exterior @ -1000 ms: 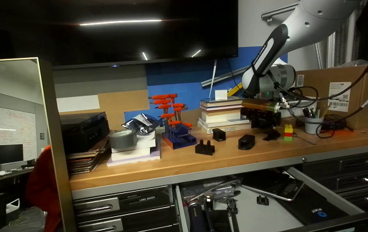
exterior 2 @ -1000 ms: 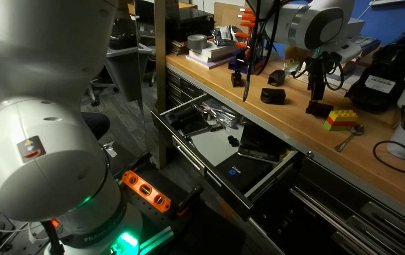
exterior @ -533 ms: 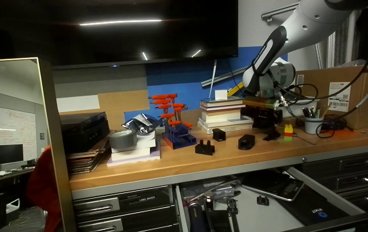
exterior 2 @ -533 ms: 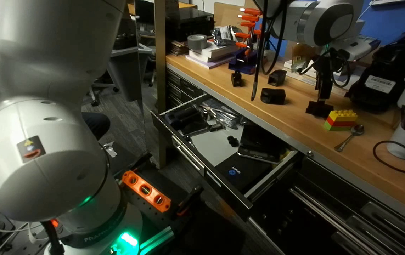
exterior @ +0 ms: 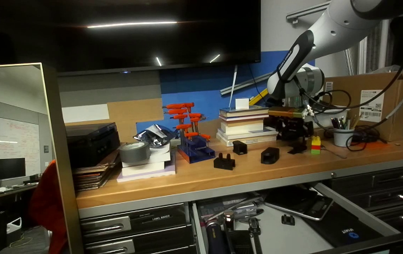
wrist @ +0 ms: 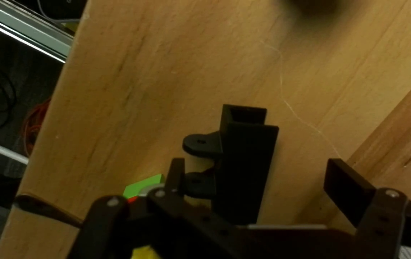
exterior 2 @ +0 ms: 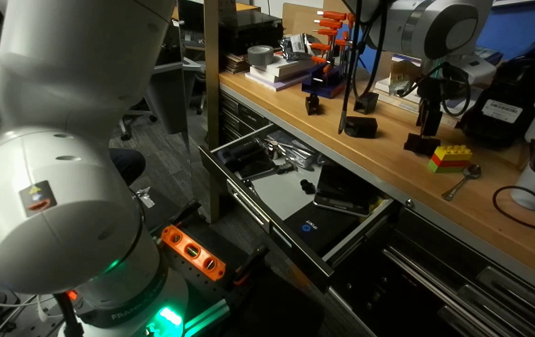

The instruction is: Put the black objects inside the drawer and close it

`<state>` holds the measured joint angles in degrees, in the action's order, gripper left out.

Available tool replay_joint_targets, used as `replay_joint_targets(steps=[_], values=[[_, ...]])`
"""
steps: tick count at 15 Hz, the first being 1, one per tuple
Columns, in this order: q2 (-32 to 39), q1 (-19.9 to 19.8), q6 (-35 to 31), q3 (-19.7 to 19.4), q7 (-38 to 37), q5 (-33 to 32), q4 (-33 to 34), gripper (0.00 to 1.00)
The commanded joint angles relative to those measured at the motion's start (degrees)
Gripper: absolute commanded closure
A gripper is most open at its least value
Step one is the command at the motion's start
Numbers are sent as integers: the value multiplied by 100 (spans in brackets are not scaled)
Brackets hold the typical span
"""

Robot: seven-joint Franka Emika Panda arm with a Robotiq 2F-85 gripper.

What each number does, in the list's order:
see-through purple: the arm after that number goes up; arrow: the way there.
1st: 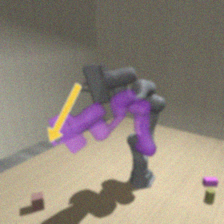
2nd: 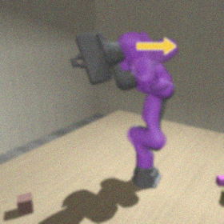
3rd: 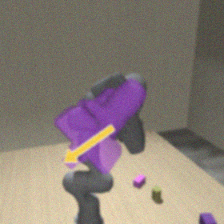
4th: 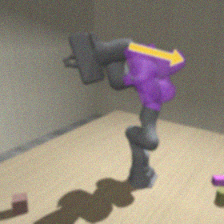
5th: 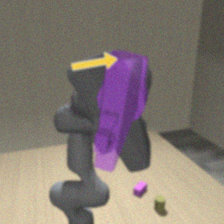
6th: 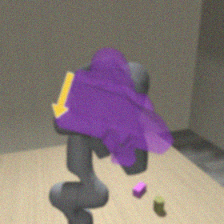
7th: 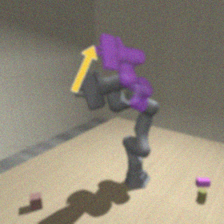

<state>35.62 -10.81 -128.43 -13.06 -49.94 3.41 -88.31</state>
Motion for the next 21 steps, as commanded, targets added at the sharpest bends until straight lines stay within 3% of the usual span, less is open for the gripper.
replay_joint_targets(steps=[1, 8, 9, 11, 17, 21], values=[[263, -73, 283, -10, 26, 181, 441, 0], [623, -182, 151, -13, 79, 247, 662, 0], [657, -194, 123, -16, 111, 234, 674, 25], [718, -227, 101, 1, 215, 225, 693, 32], [675, -257, 91, 12, 366, 237, 703, 80], [465, -276, 149, 75, 790, 222, 409, 79]])
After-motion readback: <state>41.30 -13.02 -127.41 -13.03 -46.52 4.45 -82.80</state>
